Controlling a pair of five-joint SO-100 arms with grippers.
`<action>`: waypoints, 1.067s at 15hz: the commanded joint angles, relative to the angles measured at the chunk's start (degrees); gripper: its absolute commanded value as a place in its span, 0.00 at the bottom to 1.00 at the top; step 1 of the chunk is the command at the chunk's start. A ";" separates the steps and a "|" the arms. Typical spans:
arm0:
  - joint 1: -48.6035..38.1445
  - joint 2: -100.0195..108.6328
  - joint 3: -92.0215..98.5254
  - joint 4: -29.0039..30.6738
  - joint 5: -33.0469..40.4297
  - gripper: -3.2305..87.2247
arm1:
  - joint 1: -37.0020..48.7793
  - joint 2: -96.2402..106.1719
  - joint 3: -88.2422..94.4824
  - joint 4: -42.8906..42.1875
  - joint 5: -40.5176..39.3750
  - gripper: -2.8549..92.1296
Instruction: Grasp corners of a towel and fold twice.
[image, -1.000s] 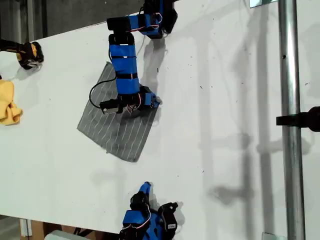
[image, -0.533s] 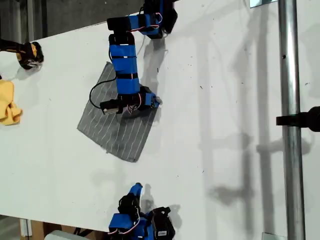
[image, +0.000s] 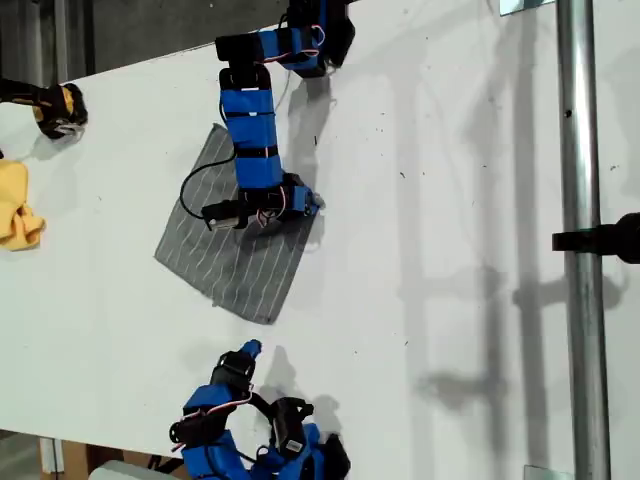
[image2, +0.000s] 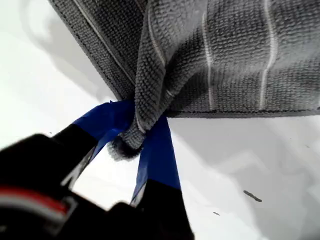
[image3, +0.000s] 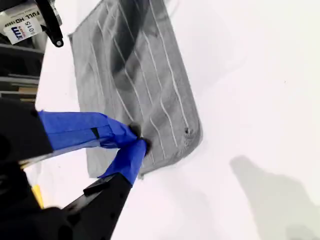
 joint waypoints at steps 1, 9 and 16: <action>-2.64 -7.91 -9.84 1.67 8.70 0.03 | -1.85 1.67 -2.37 -0.44 0.79 0.03; -4.92 -29.88 -36.21 12.74 17.75 0.19 | -2.02 2.20 -2.11 -0.26 1.05 0.03; -4.57 -30.50 -39.99 16.44 25.31 0.39 | -1.49 2.02 -1.93 -0.09 0.62 0.03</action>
